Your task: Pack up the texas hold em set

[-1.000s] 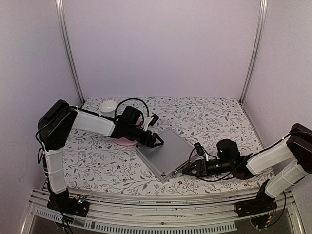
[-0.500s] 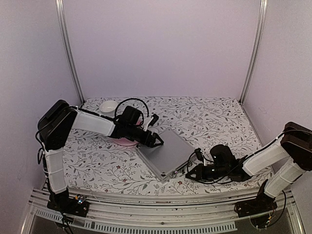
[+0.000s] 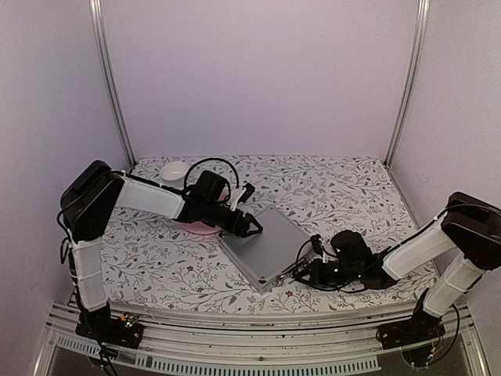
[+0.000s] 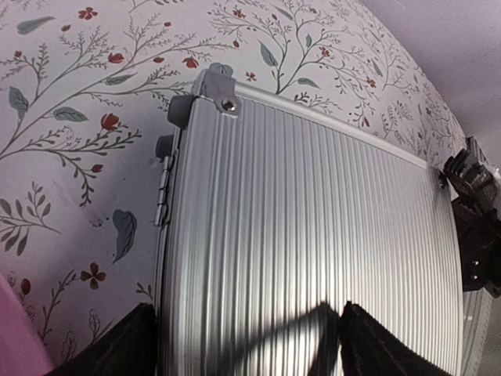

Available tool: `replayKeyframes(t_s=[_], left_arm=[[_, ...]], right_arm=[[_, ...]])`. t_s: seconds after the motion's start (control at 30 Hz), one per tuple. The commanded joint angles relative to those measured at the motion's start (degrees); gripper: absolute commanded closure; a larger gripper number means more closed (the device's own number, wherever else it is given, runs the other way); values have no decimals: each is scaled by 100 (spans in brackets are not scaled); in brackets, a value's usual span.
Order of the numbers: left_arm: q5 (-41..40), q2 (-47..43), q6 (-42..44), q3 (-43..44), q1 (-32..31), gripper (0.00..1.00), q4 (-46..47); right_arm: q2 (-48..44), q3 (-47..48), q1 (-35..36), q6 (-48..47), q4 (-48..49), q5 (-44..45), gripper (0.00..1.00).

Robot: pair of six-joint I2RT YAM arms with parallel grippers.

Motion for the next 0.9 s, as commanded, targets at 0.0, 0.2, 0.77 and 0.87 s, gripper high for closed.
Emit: replayKeyframes(t_s=[0.0,0.2,0.77,0.87], left_arm=[[450,-161,-65,-160,-144,20,-195],[472,-170,-82,-257,-165,21,-186],[189,-776,-261,-568,-203,21,87],[-31,-1207,-308,-608,-98,21,129]], right_arm=[[169,83,52,210,-107,183,97],[322,129,114,336,-93,257,97],[-40,44,183,293,-273,317,95],[-538,45,186,-88,-883,63,89]])
